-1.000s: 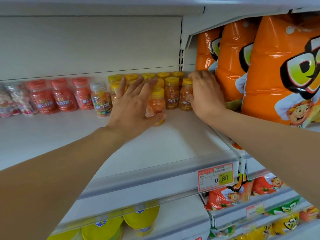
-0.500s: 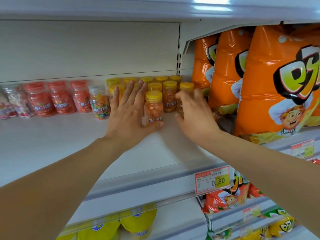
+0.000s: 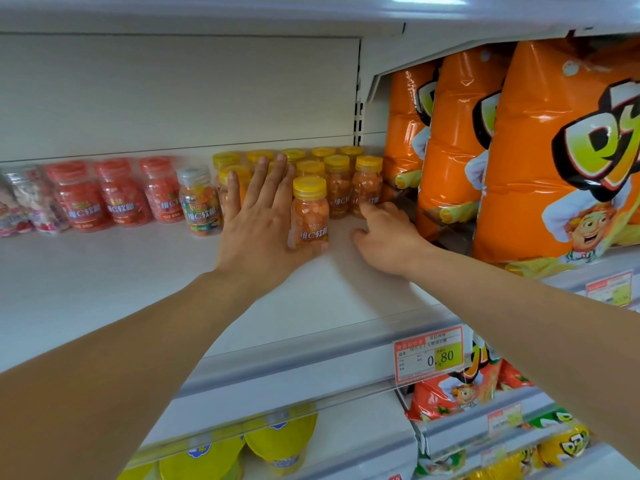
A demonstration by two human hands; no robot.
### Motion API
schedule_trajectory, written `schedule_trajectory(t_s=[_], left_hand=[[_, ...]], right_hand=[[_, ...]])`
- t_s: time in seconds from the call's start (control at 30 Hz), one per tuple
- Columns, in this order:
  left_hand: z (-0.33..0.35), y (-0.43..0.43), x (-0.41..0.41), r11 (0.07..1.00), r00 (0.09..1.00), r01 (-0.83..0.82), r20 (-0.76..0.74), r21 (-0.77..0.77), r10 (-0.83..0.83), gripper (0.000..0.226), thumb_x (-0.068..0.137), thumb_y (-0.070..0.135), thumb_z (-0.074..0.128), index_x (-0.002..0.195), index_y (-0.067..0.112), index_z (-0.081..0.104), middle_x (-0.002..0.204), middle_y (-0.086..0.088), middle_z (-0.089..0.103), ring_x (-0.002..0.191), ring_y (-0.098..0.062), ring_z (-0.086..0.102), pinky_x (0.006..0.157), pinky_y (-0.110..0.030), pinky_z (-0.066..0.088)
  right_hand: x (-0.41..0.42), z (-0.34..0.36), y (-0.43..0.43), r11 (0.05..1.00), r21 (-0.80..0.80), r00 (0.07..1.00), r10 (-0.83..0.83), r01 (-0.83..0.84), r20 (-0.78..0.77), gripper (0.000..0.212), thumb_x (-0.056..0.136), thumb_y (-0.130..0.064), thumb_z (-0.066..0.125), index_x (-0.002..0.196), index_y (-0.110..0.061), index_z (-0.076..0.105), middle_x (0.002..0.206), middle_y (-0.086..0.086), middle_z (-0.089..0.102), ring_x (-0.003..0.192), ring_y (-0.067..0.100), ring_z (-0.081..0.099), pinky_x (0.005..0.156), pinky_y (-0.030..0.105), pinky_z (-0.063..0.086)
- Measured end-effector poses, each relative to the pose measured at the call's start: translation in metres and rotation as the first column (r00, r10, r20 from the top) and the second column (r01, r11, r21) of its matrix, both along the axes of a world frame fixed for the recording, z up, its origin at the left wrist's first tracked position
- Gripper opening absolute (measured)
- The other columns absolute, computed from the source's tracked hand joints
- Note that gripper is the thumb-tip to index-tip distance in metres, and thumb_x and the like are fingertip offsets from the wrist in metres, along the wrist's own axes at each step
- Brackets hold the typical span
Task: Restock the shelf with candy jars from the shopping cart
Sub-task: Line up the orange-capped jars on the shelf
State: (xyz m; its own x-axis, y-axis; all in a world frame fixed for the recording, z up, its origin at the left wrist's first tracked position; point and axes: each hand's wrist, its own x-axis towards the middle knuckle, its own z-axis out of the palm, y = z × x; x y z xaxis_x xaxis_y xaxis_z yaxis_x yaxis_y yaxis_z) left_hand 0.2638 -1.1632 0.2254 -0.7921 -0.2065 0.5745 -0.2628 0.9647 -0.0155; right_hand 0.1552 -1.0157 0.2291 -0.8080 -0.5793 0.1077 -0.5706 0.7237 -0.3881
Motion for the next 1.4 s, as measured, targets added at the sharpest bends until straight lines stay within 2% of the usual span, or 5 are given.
schedule_trajectory(t_s=[0.17, 0.3, 0.6, 1.2, 1.4], left_hand=[[0.003, -0.002, 0.005, 1.0, 1.0, 0.02, 0.005, 0.012, -0.02, 0.111, 0.068, 0.084, 0.026, 0.154, 0.018, 0.006, 0.162, 0.001, -0.005, 0.148, -0.018, -0.013, 0.117, -0.042, -0.017], [0.01, -0.009, 0.022, 1.0, 1.0, -0.007, -0.014, 0.006, 0.007, 0.115, 0.065, 0.085, 0.027, 0.153, 0.013, 0.014, 0.161, -0.007, 0.005, 0.148, -0.025, -0.003, 0.119, -0.046, -0.009], [0.012, -0.03, 0.06, 0.996, 0.996, -0.084, 0.024, 0.026, 0.083, 0.09, 0.081, 0.053, 0.063, 0.151, 0.015, 0.021, 0.159, -0.01, 0.013, 0.146, -0.032, 0.006, 0.118, -0.043, -0.004], [0.014, -0.046, 0.091, 0.983, 0.997, -0.039, 0.072, 0.181, 0.027, 0.075, 0.071, 0.042, 0.045, 0.143, 0.019, 0.042, 0.148, -0.009, 0.035, 0.137, -0.031, 0.021, 0.111, -0.043, 0.022], [0.026, -0.039, 0.129, 0.968, 0.992, -0.01, -0.119, 0.252, 0.041, 0.035, 0.084, 0.017, 0.061, 0.119, 0.018, 0.064, 0.128, -0.005, 0.056, 0.121, -0.026, 0.044, 0.098, -0.031, 0.032]], right_hand=[[0.007, 0.002, 0.005, 0.956, -0.292, 0.998, 0.012, -0.031, -0.069, 0.036, 0.096, -0.019, 0.049, 0.131, -0.012, 0.051, 0.13, 0.01, 0.053, 0.122, 0.026, 0.049, 0.104, 0.039, 0.04], [0.035, 0.021, 0.001, 0.841, -0.538, 0.949, 0.214, -0.06, 0.229, 0.024, 0.097, -0.026, 0.046, 0.121, -0.025, 0.05, 0.109, -0.008, 0.059, 0.108, 0.012, 0.055, 0.094, 0.029, 0.044], [0.046, 0.016, -0.028, 0.869, -0.476, 0.955, 0.24, -0.133, 0.172, 0.056, 0.075, -0.031, 0.081, 0.121, -0.014, 0.054, 0.118, 0.0, 0.064, 0.108, 0.018, 0.06, 0.097, 0.039, 0.048], [0.066, 0.002, -0.076, 0.764, -0.617, 0.932, 0.337, -0.188, 0.134, 0.049, 0.076, -0.014, 0.081, 0.116, -0.013, 0.054, 0.106, 0.002, 0.066, 0.097, 0.018, 0.065, 0.091, 0.04, 0.052], [0.11, 0.017, -0.055, 0.726, -0.662, 0.981, 0.176, -0.187, -0.084, 0.022, 0.087, -0.022, 0.07, 0.105, -0.016, 0.059, 0.09, -0.009, 0.062, 0.081, 0.004, 0.058, 0.08, 0.03, 0.05]])
